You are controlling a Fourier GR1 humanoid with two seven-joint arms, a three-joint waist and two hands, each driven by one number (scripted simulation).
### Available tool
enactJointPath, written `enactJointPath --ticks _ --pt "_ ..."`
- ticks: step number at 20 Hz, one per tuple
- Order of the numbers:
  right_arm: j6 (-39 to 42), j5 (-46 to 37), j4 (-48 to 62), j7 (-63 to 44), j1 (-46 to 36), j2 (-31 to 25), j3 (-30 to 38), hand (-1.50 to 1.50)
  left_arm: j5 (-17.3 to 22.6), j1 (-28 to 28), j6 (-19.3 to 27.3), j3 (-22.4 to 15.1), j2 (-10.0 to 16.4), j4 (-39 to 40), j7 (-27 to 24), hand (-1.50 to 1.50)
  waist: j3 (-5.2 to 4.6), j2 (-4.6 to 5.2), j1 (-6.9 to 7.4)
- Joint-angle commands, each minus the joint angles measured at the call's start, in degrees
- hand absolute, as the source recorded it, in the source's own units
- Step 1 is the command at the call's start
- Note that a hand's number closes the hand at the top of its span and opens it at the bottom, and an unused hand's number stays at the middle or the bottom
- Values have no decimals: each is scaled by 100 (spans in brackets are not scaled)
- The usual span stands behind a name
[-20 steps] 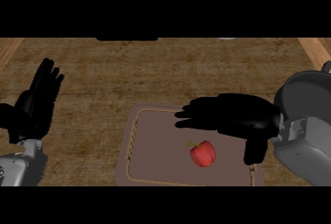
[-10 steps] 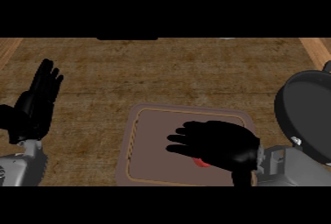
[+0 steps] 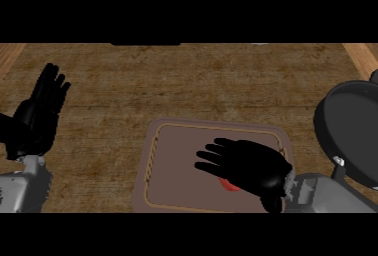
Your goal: Pick the bell pepper from the tray and place it in the pot
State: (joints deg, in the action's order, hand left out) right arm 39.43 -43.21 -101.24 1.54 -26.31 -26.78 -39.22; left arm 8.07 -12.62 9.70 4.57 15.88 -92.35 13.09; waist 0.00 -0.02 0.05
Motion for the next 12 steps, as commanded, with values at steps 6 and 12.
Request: enactJointPath --ticks 6,12 --pt "15 -848 484 486 159 556 180 -150 -241 470 -66 -47 -299 -187 -243 0 0 2 23" --pt "-45 -1485 734 525 366 866 245 -150 -338 188 -78 -5 -371 -53 -126 0 0 -1 3"
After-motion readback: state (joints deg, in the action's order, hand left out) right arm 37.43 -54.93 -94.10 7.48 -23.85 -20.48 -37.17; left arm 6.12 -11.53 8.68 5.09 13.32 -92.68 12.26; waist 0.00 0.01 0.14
